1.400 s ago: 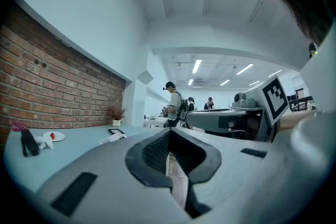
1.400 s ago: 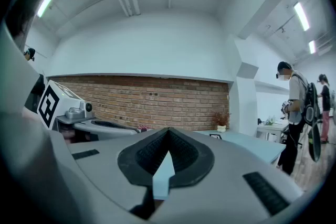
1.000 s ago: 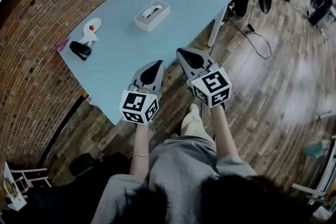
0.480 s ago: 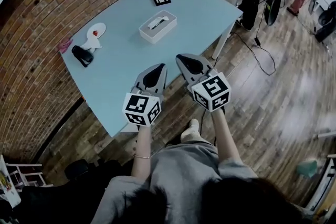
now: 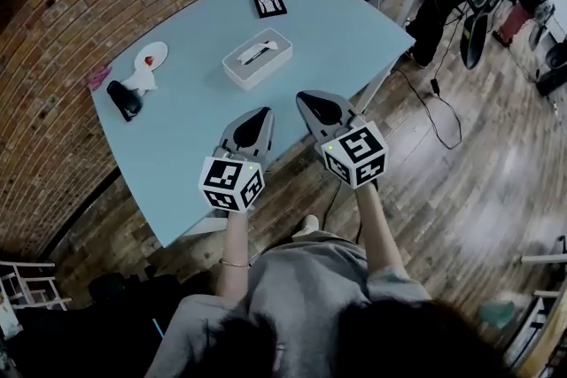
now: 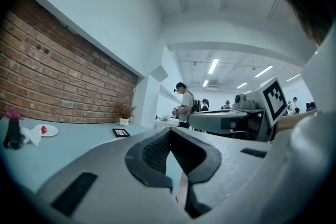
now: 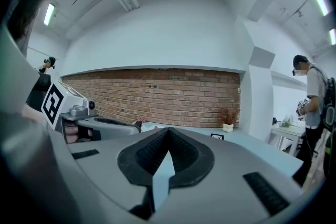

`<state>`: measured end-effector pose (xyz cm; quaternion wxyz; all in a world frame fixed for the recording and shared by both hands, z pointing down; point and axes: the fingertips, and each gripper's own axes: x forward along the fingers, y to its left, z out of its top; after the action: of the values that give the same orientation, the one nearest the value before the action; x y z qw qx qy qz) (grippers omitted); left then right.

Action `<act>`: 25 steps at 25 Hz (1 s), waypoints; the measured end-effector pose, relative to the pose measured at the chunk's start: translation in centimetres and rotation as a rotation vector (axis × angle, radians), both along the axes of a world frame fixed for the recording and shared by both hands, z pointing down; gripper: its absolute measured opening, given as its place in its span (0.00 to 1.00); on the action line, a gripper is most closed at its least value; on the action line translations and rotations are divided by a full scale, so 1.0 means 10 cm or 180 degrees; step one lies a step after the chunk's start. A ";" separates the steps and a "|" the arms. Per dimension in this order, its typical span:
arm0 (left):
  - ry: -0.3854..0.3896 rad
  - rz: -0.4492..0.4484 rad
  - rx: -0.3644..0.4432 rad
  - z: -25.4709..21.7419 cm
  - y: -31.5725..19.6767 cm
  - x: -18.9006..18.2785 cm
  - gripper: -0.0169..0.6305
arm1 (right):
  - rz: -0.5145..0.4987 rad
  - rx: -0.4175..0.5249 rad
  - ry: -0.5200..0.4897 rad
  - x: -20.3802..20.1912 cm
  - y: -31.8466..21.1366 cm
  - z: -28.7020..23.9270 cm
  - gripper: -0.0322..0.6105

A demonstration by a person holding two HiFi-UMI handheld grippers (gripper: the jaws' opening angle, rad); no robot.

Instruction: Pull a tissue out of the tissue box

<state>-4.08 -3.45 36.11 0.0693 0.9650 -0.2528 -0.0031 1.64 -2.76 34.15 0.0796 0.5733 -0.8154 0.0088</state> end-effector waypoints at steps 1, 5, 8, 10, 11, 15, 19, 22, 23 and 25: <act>-0.0005 -0.0019 -0.0010 0.01 -0.03 0.05 0.03 | -0.0022 0.0002 -0.0011 0.05 -0.03 0.01 0.05; 0.0020 -0.0109 -0.0044 0.08 -0.09 0.21 0.03 | -0.0080 0.0010 -0.0082 0.20 -0.15 0.09 0.05; -0.0015 -0.0191 -0.0098 0.19 -0.15 0.24 0.03 | -0.0147 -0.0019 -0.0193 0.23 -0.25 0.17 0.05; -0.0076 -0.0234 -0.0153 0.26 -0.18 0.21 0.03 | -0.0181 -0.0021 -0.0378 0.24 -0.30 0.20 0.05; -0.0100 -0.0253 -0.0170 0.28 -0.20 0.20 0.03 | -0.0190 -0.0025 -0.0438 0.25 -0.33 0.20 0.05; -0.0135 -0.0323 -0.0197 0.30 -0.39 0.13 0.03 | -0.0205 0.0018 -0.0392 0.23 -0.52 0.21 0.05; -0.0124 -0.0320 -0.0256 0.30 -0.58 0.13 0.03 | -0.0223 0.0046 -0.0343 0.20 -0.75 0.17 0.05; -0.0181 -0.0297 -0.0193 0.27 -0.73 0.19 0.03 | -0.0176 0.0027 -0.0303 0.24 -0.93 0.15 0.05; -0.0194 -0.0295 -0.0174 0.27 -0.78 0.20 0.03 | -0.0157 0.0012 -0.0285 0.26 -0.99 0.16 0.05; -0.0208 -0.0303 -0.0165 0.28 -0.87 0.19 0.03 | -0.0150 -0.0004 -0.0285 0.26 -1.10 0.19 0.05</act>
<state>-2.14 -12.16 38.88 0.0857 0.9494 -0.3004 0.0316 4.21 -13.71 36.08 0.0436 0.5529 -0.8315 0.0332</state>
